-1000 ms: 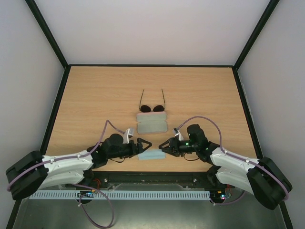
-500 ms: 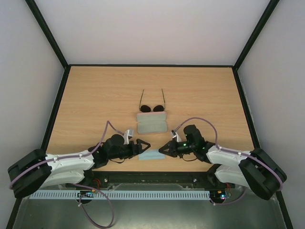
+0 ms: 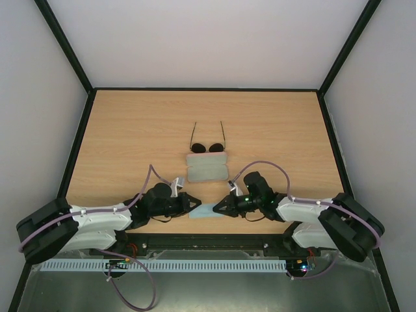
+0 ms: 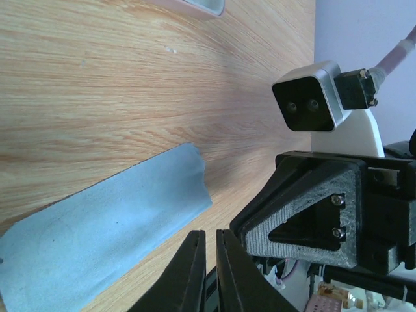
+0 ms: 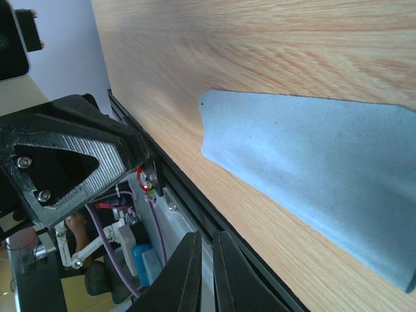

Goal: Organize the sunglasses
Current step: Adjust the glasses cleaning cloth at the center of the board.

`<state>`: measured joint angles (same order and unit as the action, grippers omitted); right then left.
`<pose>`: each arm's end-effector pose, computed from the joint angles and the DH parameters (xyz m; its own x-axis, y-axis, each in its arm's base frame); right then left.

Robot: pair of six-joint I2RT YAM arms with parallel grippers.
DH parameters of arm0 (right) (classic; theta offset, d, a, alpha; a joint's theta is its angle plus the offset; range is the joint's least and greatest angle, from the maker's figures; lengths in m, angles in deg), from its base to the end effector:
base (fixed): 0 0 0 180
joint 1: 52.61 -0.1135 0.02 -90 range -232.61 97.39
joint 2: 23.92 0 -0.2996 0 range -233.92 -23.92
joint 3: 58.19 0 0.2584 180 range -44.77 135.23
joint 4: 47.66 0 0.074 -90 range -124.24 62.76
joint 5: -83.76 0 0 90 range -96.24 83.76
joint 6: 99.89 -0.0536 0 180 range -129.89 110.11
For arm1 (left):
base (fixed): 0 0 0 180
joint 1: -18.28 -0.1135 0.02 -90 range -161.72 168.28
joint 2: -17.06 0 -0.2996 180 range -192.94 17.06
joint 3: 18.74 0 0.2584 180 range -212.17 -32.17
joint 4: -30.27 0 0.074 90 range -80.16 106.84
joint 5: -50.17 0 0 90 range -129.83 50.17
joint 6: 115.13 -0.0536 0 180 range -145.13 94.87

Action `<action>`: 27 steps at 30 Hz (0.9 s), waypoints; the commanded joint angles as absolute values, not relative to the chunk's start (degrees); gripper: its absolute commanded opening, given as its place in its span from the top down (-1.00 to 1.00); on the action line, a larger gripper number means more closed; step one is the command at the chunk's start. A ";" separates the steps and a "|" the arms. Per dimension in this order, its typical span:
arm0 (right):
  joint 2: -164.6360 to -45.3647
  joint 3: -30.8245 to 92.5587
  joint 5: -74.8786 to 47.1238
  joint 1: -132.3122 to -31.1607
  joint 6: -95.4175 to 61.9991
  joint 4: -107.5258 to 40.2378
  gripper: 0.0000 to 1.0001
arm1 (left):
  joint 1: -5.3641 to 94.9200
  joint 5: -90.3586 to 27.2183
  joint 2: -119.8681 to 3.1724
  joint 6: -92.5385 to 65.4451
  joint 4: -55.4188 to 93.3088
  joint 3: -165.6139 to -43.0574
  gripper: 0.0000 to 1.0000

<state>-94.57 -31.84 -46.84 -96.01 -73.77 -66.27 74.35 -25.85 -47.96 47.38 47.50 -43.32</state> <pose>0.1279 0.1690 0.1660 -0.9897 0.0024 -0.1434 -0.1345 0.3329 0.9333 0.1042 -0.1781 0.1678 -0.9522 -0.2426 -0.1854 0.0694 0.4193 -0.9052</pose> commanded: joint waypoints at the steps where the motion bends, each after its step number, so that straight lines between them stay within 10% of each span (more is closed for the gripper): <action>1: -96.17 -30.39 -45.02 -96.97 -73.02 -67.04 0.88 | 74.62 -25.72 -48.75 47.50 48.62 -43.21 0.89; 27: -99.64 -27.94 -42.17 -97.90 -69.94 -63.78 0.90 | 75.84 -26.33 -52.01 48.08 49.19 -44.28 0.95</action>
<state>-98.94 -29.54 -42.86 -97.36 -71.41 -65.31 75.29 -25.79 -51.41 48.00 47.87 -43.37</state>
